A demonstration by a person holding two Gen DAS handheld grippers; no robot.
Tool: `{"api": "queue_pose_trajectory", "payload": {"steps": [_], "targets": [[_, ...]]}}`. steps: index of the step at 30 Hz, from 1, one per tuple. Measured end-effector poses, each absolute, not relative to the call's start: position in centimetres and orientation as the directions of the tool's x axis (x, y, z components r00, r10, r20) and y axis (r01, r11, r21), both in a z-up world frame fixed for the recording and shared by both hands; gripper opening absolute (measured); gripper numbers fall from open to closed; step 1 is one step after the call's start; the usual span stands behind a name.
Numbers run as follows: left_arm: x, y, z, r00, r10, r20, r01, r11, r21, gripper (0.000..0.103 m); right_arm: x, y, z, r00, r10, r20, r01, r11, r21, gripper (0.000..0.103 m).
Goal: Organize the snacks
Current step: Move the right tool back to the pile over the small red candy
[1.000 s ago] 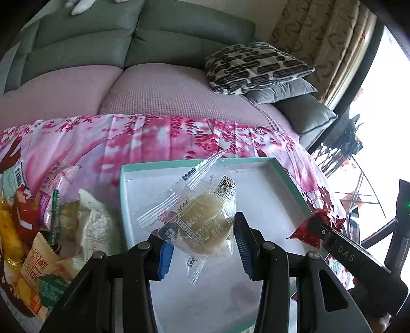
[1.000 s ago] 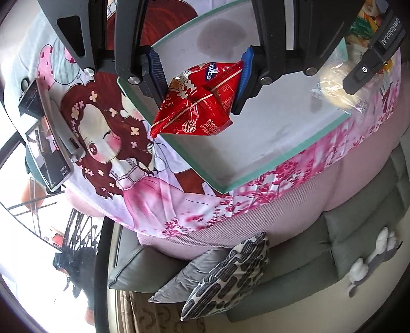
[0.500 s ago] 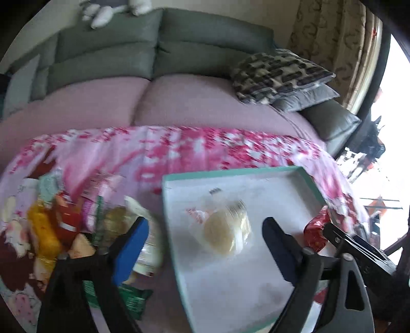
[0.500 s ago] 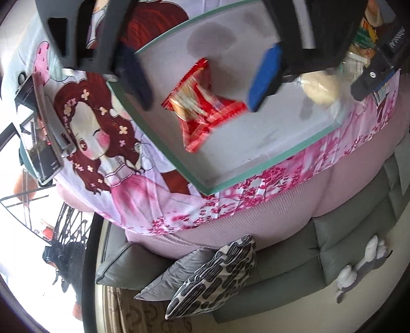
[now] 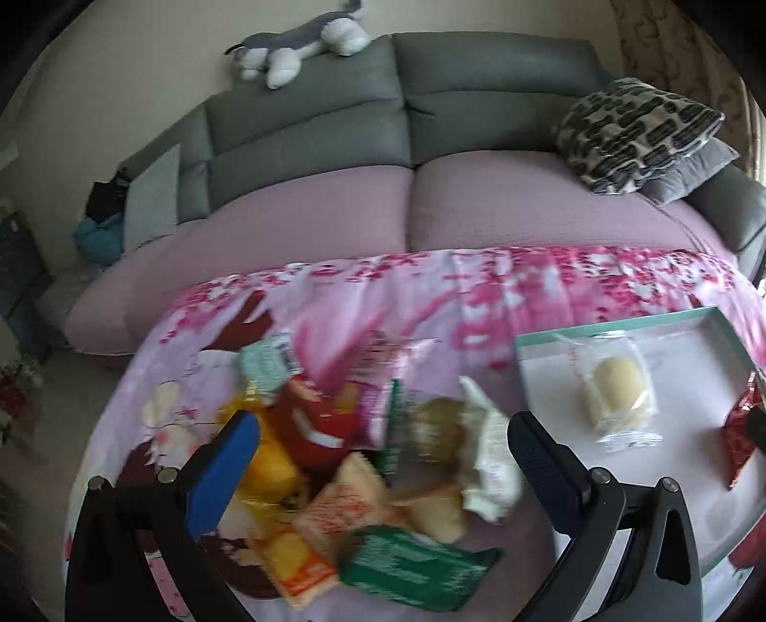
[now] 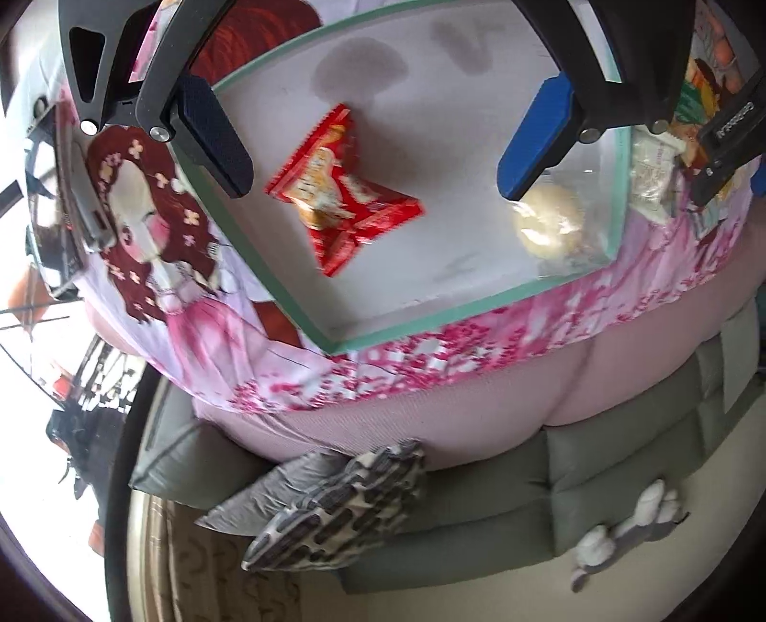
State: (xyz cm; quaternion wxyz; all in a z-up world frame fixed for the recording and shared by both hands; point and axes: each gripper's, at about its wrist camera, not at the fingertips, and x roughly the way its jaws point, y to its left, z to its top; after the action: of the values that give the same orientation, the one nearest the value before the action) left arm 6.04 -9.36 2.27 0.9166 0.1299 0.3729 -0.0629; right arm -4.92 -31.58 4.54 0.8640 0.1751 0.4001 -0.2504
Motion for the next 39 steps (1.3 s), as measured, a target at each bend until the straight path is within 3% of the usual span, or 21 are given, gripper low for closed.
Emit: {"api": "queue_pose_trajectory", "payload": {"steps": [10,21,31,37,39], "targets": [[5.3,-3.9,3.8,0.709,0.045,-0.704,0.136,0.971,0.199,0.103,-4.2,-29.2,5.1,0.597,-0.23,-0.768,0.507,0.851,0.14,0.103],[4.7,1.6,3.6,0.622,0.046,-0.781,0.082,0.989,0.124,0.103,-3.3,-23.1,6.6,0.668,-0.081,-0.74,0.346,0.914,0.213,0.103],[3.6,3.8,1.3,0.509,-0.037,-0.86,0.089,0.996,0.01,0.103,-3.0,-16.2,6.2,0.639,0.005,-0.769,0.223,0.956,0.192,0.103],[2.5,4.6,-0.3,0.456,-0.051,-0.888,0.089,0.996,-0.012,0.103,-4.2,-12.5,5.2,0.611,0.045,-0.79,0.161,0.97,0.181,0.09],[2.4,5.1,-0.9,0.434,-0.054,-0.899,0.083,0.996,-0.019,0.103,-4.5,-11.5,4.4,0.584,0.063,-0.809,0.145,0.973,0.18,0.08]]}}
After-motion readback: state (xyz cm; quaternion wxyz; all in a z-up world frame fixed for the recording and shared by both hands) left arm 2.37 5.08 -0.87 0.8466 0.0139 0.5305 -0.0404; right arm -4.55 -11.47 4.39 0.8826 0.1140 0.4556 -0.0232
